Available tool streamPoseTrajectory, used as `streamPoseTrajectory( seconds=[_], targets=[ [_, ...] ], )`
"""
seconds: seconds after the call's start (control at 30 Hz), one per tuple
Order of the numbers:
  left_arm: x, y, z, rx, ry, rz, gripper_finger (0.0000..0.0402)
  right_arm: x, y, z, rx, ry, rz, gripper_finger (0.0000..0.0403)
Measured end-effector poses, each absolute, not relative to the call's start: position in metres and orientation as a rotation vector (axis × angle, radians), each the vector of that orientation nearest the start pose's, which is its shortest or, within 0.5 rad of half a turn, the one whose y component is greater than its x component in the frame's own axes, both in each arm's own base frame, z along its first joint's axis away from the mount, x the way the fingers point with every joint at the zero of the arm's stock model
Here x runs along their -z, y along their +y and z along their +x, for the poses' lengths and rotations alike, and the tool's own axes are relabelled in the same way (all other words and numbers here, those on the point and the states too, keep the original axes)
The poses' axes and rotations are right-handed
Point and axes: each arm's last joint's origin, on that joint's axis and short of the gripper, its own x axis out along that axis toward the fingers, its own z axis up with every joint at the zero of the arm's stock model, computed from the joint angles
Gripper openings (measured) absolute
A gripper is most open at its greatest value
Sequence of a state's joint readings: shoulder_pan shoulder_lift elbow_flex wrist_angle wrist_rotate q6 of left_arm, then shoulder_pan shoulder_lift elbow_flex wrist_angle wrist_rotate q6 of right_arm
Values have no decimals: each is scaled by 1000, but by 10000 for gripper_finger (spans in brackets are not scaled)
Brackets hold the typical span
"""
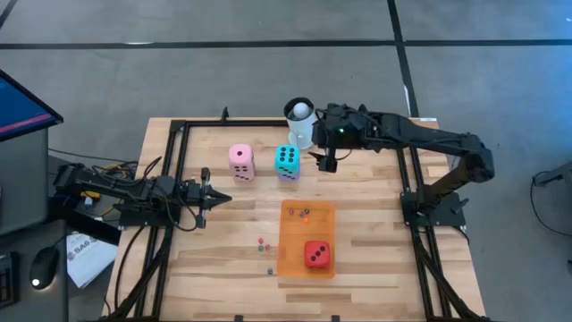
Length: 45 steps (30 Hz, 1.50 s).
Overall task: Pick & Place Dice
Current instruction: Put the large blue dice into the orange bin
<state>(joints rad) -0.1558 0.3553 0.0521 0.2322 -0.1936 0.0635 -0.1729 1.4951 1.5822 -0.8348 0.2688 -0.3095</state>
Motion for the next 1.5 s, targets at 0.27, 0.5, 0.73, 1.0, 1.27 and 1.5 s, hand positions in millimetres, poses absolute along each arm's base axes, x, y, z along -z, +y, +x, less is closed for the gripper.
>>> streamPoseTrajectory(
  seconds=[0.27, 0.5, 0.73, 1.0, 1.27, 1.5],
  targets=[
    [-173, -13, 120, -35, 71, 90, 0, -380, -60, 299, 267, 872, -380, 397],
    [-173, -13, 120, -35, 71, 92, 0, -380, -60, 300, 272, 858, -366, 397],
    [-173, -13, 120, -35, 71, 94, 0, -392, -73, 308, 387, 678, -221, 397],
    [-173, -13, 120, -35, 71, 94, 0, -381, -82, 317, 447, 556, -171, 397],
    [-173, -13, 120, -35, 71, 94, 0, -316, -86, 325, 525, 548, -191, 397],
    [-174, -13, 120, -36, 56, 91, 0, -290, -85, 324, 604, 482, -138, 397]
  ],
)
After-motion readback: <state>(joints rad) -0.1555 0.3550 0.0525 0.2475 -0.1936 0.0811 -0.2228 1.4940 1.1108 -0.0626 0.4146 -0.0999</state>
